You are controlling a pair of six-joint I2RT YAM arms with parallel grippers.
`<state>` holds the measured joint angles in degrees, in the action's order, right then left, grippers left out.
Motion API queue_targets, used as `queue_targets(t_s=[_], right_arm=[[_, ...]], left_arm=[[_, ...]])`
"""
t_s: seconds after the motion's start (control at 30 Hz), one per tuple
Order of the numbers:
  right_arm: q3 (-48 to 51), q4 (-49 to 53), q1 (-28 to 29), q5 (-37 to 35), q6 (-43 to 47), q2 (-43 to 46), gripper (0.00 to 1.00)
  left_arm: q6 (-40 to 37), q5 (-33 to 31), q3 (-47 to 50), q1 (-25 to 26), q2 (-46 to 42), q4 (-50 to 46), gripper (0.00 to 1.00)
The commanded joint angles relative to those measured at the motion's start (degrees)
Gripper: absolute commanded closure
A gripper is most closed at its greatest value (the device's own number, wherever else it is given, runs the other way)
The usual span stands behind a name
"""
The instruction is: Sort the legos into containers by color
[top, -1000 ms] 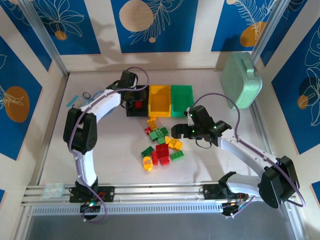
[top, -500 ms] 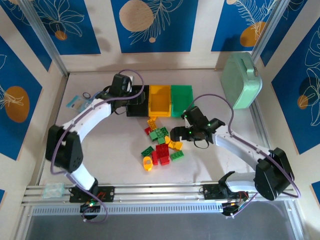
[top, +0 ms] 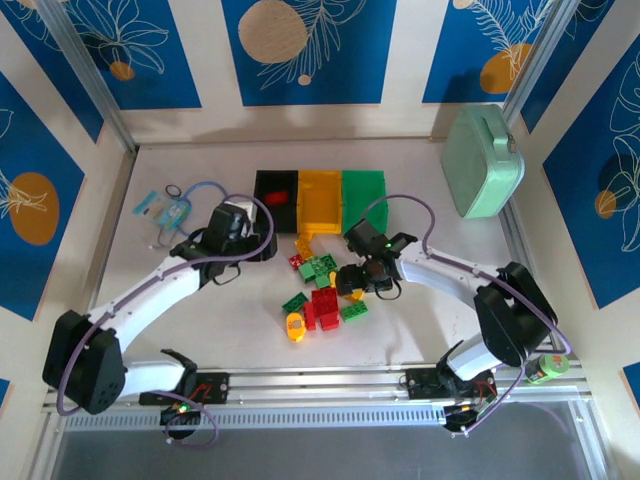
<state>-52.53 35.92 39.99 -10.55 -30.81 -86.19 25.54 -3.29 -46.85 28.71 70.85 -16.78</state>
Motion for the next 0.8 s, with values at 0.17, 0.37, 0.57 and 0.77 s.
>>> queue_targets(t_s=[0.17,0.37,0.57,0.77], right_arm=[[-1.39,2.62,1.76,-3.40,-3.47,-3.18,0.29],[-1.51,1.98,1.76,-3.48,-3.74,-4.55,0.37],[-2.37,2.22,1.80,-3.29,-3.56,-5.36,0.44],[-3.49,2.92,1.82,-3.46,-3.60,-6.96,0.47]], left_arm=[[3.06,-1.29,6.24,0.56,-4.12,1.36,0.26],[3.98,-0.84,8.49,0.65,-4.27,2.68,0.25],[3.73,-0.71,8.66,0.73,-3.88,2.72,0.26],[3.62,-1.37,9.36,0.73,-4.18,2.74,0.26]])
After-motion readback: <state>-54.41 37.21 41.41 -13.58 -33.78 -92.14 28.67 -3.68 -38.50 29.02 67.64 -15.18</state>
